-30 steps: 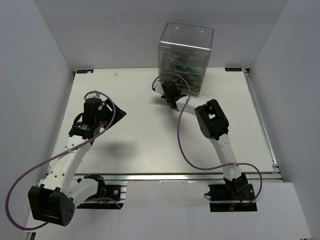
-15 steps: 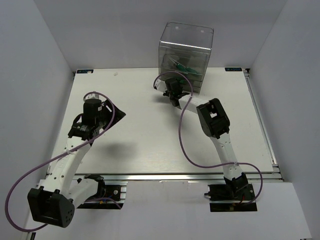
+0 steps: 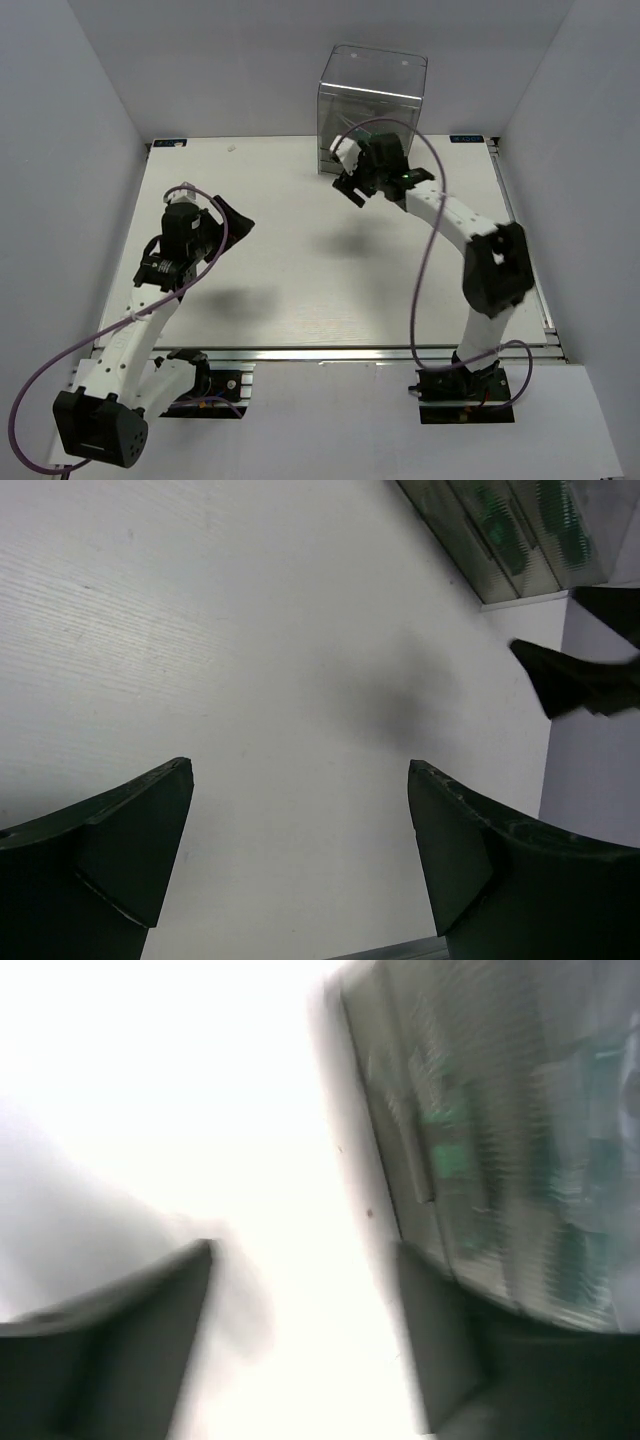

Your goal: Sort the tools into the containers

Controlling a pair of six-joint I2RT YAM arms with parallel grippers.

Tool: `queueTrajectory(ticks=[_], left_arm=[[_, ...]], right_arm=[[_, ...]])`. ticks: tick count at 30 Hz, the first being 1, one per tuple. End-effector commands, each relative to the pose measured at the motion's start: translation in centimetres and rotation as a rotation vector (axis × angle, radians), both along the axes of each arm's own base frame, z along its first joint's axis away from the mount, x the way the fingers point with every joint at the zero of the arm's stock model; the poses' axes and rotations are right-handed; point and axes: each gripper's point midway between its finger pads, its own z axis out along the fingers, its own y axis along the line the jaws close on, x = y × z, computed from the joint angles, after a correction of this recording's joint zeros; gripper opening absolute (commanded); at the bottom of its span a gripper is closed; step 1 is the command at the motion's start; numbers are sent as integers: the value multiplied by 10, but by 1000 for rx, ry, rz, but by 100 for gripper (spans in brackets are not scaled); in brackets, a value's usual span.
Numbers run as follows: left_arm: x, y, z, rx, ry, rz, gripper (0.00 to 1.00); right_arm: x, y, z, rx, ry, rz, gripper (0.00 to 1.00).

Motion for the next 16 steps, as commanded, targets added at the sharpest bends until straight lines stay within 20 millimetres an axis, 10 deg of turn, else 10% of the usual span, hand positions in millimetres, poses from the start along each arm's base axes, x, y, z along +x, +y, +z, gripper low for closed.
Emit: queueTrajectory(ticks=[1,9,16], left_arm=[[6,-7,18,-20,-114,-47,98],[14,-25,38,-15,-215,-179,98],[16,-32,50,-14,-271,-229,98]], right_arm=[[-74,22,60,338,201,42,89],[-120,-18,119,568,204,-240,89],[-126,-42,133,592,145,-323,90]])
